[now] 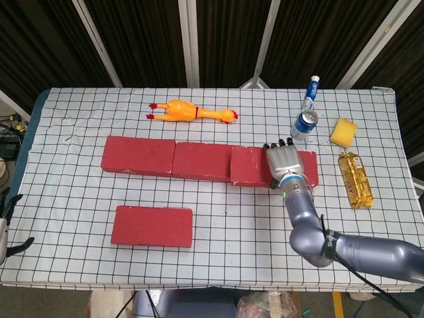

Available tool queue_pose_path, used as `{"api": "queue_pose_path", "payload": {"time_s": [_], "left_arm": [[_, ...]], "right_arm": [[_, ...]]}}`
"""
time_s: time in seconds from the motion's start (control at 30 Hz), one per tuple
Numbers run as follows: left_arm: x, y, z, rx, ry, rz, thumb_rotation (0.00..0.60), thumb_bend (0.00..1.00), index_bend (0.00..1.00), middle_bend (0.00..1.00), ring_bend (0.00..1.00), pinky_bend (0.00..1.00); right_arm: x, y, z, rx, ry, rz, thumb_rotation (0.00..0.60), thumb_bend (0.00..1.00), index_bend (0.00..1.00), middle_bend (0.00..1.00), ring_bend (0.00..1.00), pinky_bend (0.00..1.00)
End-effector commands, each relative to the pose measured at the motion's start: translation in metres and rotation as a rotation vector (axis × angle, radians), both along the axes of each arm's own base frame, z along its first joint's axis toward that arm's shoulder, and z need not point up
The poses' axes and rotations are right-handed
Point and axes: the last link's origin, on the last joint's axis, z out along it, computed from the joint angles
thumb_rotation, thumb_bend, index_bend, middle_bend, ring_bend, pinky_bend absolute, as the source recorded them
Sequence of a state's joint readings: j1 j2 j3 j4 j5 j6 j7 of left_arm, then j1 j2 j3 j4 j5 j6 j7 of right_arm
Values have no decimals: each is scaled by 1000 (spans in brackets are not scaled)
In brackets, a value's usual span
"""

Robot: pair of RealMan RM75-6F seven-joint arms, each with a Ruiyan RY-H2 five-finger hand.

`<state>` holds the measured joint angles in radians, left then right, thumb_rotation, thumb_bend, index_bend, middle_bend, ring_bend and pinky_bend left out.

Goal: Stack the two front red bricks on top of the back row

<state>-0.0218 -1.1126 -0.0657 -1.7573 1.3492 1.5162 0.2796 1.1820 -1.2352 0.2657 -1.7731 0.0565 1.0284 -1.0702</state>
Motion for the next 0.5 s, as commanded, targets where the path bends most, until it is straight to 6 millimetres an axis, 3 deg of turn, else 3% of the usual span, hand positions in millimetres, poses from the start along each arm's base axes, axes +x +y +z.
{"api": "queue_pose_path", "payload": {"time_s": [0.03, 0.23, 0.5], "left_arm": [[-1, 2, 0, 10, 5, 11, 600, 0, 156, 2, 0, 114], [-2, 4, -1, 13, 11, 22, 600, 0, 156, 1, 0, 117], [-2, 1, 2, 29, 6, 27, 600, 0, 156, 1, 0, 117]], "right_arm": [[17, -11, -9, 5, -8, 7, 600, 162, 274, 290, 96, 0], [33, -23, -16, 0, -42, 17, 600, 162, 273, 290, 96, 0], [38, -30, -26, 17, -88, 12, 600, 161, 273, 290, 96, 0]]}}
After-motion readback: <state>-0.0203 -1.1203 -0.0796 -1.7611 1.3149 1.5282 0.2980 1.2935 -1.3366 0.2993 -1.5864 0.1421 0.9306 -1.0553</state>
